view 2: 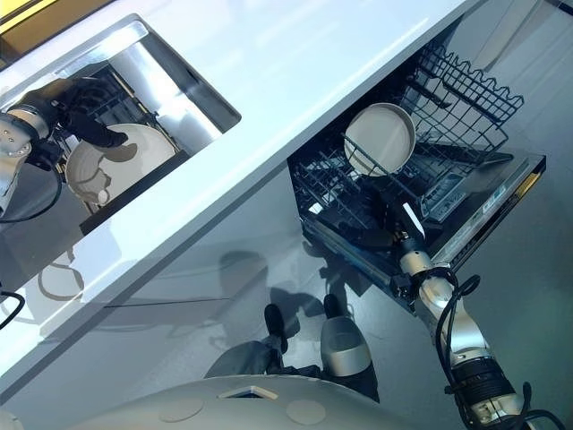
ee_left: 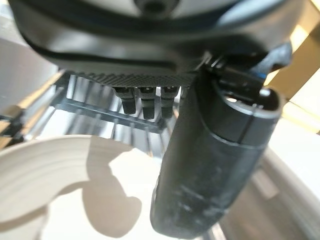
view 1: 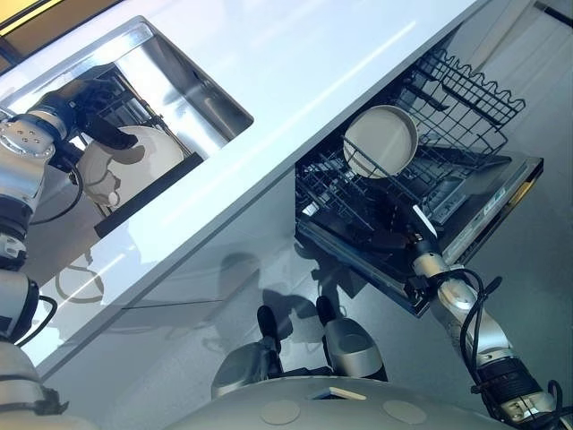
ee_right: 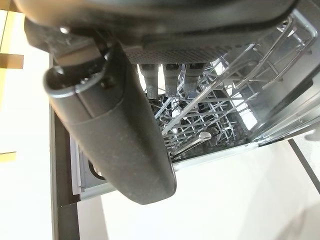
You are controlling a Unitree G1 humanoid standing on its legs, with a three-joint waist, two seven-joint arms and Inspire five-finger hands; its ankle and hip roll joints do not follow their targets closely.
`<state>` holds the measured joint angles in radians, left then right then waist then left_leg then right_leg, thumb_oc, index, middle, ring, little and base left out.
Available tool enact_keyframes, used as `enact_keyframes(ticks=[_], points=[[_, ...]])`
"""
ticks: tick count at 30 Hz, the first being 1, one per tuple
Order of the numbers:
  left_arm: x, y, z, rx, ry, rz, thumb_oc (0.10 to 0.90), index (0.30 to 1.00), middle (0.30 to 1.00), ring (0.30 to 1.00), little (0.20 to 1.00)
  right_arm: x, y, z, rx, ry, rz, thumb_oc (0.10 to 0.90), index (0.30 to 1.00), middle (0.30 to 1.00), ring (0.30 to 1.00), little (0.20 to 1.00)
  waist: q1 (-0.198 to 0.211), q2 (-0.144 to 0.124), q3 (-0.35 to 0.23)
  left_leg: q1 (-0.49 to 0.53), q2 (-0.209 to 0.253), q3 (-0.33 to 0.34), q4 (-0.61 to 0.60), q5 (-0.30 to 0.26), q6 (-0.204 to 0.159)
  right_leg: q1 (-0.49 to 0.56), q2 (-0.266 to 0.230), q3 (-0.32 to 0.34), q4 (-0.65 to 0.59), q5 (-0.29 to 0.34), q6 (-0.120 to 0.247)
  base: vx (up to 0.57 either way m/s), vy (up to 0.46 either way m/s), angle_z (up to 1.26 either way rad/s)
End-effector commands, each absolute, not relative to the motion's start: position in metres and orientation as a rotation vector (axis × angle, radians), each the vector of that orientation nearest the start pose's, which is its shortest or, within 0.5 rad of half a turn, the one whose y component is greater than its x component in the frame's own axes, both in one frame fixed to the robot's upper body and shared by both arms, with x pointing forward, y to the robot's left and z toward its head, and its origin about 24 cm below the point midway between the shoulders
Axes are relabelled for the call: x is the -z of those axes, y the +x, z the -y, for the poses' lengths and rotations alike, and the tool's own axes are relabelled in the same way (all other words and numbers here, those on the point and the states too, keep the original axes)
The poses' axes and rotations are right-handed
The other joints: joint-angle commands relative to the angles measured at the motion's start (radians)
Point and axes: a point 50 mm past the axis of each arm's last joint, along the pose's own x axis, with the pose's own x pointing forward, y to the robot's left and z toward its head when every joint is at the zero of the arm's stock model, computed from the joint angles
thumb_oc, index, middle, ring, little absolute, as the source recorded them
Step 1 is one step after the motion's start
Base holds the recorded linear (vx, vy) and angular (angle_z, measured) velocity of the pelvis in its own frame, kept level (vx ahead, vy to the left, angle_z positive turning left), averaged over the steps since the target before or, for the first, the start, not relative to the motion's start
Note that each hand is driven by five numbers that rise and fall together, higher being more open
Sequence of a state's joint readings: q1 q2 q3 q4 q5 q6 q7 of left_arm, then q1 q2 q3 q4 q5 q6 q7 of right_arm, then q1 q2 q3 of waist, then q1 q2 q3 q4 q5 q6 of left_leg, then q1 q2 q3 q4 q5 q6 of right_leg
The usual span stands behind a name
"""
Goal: Pick up plates and place into dishwasher.
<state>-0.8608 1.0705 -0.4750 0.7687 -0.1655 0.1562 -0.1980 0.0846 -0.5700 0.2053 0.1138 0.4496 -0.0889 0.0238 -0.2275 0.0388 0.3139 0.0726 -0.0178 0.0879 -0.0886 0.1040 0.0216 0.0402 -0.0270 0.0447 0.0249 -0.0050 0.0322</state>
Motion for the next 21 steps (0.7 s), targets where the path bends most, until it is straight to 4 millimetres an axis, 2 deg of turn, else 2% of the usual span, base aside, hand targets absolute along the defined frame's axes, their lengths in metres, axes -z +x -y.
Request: enact_keyframes(ticks=[1,10,14,21], points=[[-0.270,0.334,-0.376,-0.321,0.982,-0.139,0.800,0.900,0.900,0.900,0.900,-0.052,0.236,0.229,-0.160,-0.130,-0.002,0.800,0.900,0.900,0.900,0.900,-0.007,0.027,-0.092,-0.010,-0.046,0.016,0.097,-0.156,0.036,-0.085,0.033,0.023,0.101,-0.034,0.057,0.00,0.000,0.00],[-0.257,0.340,-0.369,-0.244,1.011,-0.218,0.800,0.900,0.900,0.900,0.900,-0.052,0.237,0.228,-0.165,-0.135,0.000,0.800,0.900,0.900,0.900,0.900,-0.009,0.027,-0.089,-0.012,-0.046,0.016,0.093,-0.152,0.035,-0.085,0.033,0.022,0.100,-0.033,0.057,0.00,0.000,0.00],[-0.242,0.339,-0.370,-0.152,0.999,-0.314,0.800,0.900,0.900,0.900,0.900,-0.052,0.237,0.230,-0.157,-0.131,-0.008,0.800,0.900,0.900,0.900,0.900,-0.010,0.029,-0.088,-0.013,-0.046,0.021,0.089,-0.150,0.035,-0.087,0.032,0.020,0.095,-0.030,0.059,0.00,0.000,0.00],[-0.197,0.336,-0.358,0.099,0.844,-0.521,0.800,0.900,0.900,0.900,0.900,-0.053,0.238,0.233,-0.151,-0.140,-0.007,0.800,0.900,0.900,0.900,0.900,-0.014,0.037,-0.079,-0.008,-0.047,0.027,0.084,-0.147,0.036,-0.082,0.031,0.014,0.089,-0.024,0.061,0.00,0.000,0.00]])
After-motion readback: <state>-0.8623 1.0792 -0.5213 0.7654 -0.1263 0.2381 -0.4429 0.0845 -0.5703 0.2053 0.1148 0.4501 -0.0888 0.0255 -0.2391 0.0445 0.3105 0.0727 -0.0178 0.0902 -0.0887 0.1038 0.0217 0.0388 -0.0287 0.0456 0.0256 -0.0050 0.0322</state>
